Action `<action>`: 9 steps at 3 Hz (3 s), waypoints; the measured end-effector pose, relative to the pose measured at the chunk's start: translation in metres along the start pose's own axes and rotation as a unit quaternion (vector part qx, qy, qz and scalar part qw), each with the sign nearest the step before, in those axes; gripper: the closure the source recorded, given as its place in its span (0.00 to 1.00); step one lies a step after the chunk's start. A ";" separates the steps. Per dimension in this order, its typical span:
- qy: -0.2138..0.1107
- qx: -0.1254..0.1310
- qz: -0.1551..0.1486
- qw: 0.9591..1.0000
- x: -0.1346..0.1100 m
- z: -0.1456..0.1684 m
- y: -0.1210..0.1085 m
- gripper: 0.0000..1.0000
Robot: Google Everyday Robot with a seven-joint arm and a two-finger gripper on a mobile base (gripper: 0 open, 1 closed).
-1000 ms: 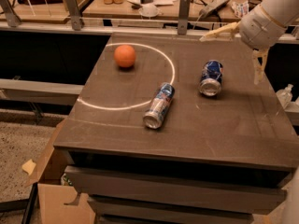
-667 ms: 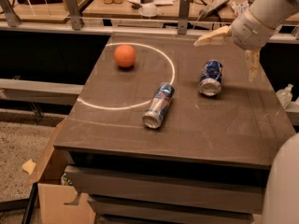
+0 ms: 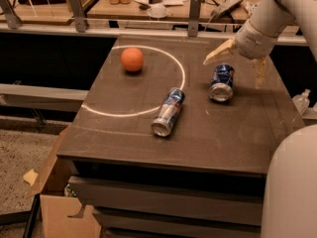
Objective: Move pepsi can near orange
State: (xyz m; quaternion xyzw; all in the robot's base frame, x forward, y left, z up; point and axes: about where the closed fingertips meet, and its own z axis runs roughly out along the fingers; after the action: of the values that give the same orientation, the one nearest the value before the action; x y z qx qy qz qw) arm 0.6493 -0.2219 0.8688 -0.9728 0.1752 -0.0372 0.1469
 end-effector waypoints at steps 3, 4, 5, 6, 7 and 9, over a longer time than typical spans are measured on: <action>0.001 -0.042 -0.006 0.999 -0.005 0.002 -0.019 0.76; 0.002 0.023 0.056 0.998 0.004 -0.005 -0.034 0.98; -0.029 0.135 0.139 0.981 0.010 -0.006 -0.059 1.00; -0.067 0.214 0.161 0.961 0.008 -0.004 -0.094 1.00; -0.077 0.249 0.150 0.954 -0.001 -0.002 -0.128 1.00; -0.008 0.250 0.127 0.960 -0.013 0.055 -0.165 1.00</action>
Offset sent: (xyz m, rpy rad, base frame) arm -0.0381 0.0018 -0.0063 -0.2015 0.1646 0.1040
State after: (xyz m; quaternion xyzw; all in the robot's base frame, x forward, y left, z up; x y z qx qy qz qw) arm 0.6980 -0.0547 0.8658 -0.8749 0.2813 -0.0529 0.3906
